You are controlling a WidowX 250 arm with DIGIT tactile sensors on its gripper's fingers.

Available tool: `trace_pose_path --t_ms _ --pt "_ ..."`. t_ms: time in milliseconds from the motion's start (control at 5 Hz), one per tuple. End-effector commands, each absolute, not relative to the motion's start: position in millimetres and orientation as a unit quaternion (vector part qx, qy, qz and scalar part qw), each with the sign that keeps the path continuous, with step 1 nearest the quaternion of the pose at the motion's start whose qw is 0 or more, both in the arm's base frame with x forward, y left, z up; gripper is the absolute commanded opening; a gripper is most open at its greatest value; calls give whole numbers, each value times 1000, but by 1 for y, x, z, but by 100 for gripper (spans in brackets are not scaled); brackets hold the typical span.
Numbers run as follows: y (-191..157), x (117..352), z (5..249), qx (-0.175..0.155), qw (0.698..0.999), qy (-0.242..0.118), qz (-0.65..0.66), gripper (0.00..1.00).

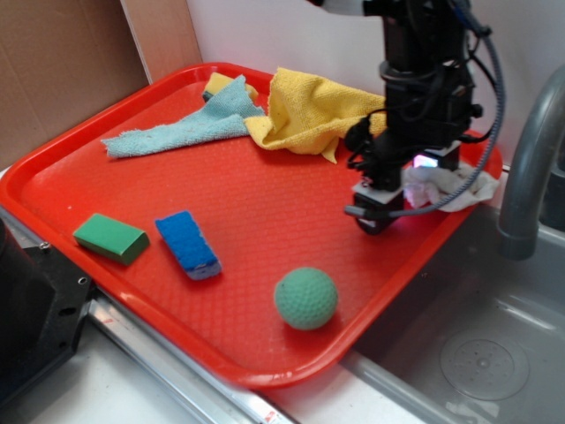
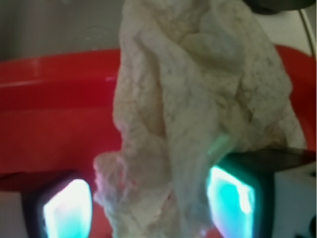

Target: Grab the white paper.

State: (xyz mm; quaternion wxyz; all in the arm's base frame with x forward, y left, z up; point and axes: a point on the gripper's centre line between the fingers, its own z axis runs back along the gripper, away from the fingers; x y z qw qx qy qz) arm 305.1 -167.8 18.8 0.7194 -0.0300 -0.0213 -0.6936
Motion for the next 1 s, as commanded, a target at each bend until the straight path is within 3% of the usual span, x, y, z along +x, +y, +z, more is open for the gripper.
trace_pose_path --t_ms 0,200,400,600,800 --pt "-160 262 27 104 811 -13 -576 0" --pt "-156 256 34 103 842 -19 -529 0" --pt "-153 243 43 78 878 -18 -472 0" --pt "-130 216 69 59 914 -18 -401 0" --pt "-85 165 119 8 959 -39 -282 0"
